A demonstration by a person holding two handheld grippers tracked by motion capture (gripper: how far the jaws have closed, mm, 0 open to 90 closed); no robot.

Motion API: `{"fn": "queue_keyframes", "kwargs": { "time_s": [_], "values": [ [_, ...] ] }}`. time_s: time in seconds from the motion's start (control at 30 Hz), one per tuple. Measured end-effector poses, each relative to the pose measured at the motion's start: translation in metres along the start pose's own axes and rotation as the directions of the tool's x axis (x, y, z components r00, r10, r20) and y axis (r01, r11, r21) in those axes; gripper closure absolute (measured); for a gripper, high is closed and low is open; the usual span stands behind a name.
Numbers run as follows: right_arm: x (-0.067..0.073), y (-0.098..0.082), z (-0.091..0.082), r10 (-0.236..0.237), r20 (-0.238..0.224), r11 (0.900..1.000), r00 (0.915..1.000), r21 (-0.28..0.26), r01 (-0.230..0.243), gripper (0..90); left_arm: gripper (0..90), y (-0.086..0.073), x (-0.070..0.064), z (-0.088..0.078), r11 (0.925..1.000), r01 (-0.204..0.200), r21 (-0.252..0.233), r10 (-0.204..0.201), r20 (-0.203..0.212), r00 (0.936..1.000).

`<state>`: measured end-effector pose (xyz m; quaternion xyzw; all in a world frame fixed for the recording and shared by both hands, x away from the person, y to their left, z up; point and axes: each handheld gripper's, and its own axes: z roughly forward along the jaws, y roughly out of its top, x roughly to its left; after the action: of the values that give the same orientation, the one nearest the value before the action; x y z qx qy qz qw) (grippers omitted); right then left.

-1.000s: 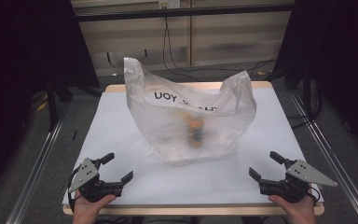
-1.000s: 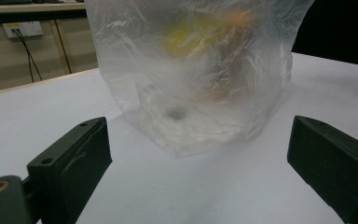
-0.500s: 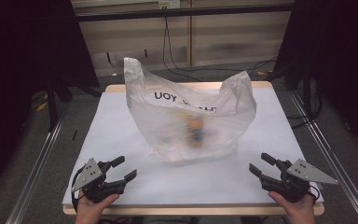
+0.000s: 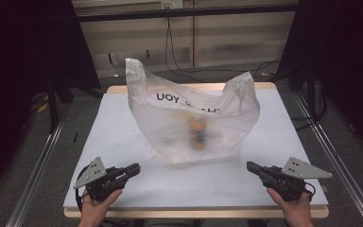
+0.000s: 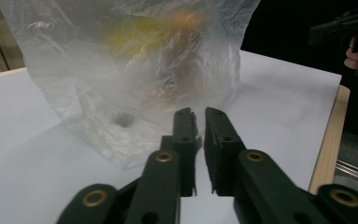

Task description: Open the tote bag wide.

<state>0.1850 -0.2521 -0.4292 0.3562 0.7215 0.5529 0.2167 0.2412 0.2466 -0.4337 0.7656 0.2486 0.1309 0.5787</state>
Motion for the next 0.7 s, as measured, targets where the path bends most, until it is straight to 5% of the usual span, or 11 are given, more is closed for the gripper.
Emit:
{"fn": "queue_keyframes", "kwargs": {
  "time_s": [0.5, 0.7],
  "values": [
    [0.002, 0.021, 0.010, 0.001, -0.064, 1.000, 0.9980, -0.002, -0.001, 90.0, 90.0, 0.013, -0.006, 0.010, 0.9980, 0.013, 0.062, -0.018, 0.084, 0.9963],
    [0.000, 0.044, 0.012, -0.012, -0.089, 1.000, 0.9959, -0.028, 0.010, 90.0, 90.0, 0.032, -0.006, 0.019, 0.9995, 0.017, 0.025, -0.020, 0.138, 0.9903]
  ]
}}
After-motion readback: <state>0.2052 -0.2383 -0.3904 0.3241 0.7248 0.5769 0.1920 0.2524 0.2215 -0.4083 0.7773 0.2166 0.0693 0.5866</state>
